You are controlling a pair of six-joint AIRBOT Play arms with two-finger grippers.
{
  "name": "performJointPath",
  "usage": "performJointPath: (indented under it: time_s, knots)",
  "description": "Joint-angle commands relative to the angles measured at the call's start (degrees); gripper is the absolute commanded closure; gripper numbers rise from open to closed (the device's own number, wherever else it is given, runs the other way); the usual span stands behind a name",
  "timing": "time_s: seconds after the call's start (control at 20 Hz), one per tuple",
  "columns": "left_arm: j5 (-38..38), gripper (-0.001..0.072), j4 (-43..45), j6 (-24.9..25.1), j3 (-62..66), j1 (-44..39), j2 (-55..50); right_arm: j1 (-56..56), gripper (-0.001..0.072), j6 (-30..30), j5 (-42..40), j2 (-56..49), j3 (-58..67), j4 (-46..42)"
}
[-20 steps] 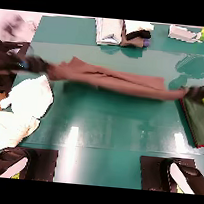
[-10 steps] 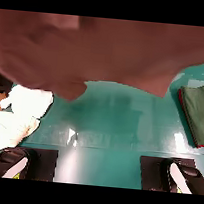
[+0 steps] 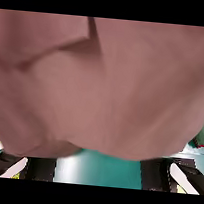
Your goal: Fold the shirts.
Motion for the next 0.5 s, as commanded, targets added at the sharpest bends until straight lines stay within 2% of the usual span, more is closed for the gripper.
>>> performJointPath:
  time_s: [0.0,0.1,0.25,0.45]
  knots:
    - [-5.99,0.0682,0.00,0.00,-12.24,0.07,-7.61,0.04,0.0699,-0.04,0.92,-4.98,-11.28,0.13]
    - [-4.61,0.0682,-0.02,0.04,-20.28,0.07,-13.66,1.09,0.0698,-0.17,-0.81,-9.38,-19.58,-0.11]
    - [1.40,0.0682,-0.02,1.81,-28.70,0.07,-24.13,4.24,0.0698,-1.16,-6.58,-17.18,-30.73,-0.13]
    - [8.79,0.0682,-0.02,4.57,-29.40,0.07,-36.48,7.17,0.0699,-1.05,-16.06,-28.65,-34.21,0.02]
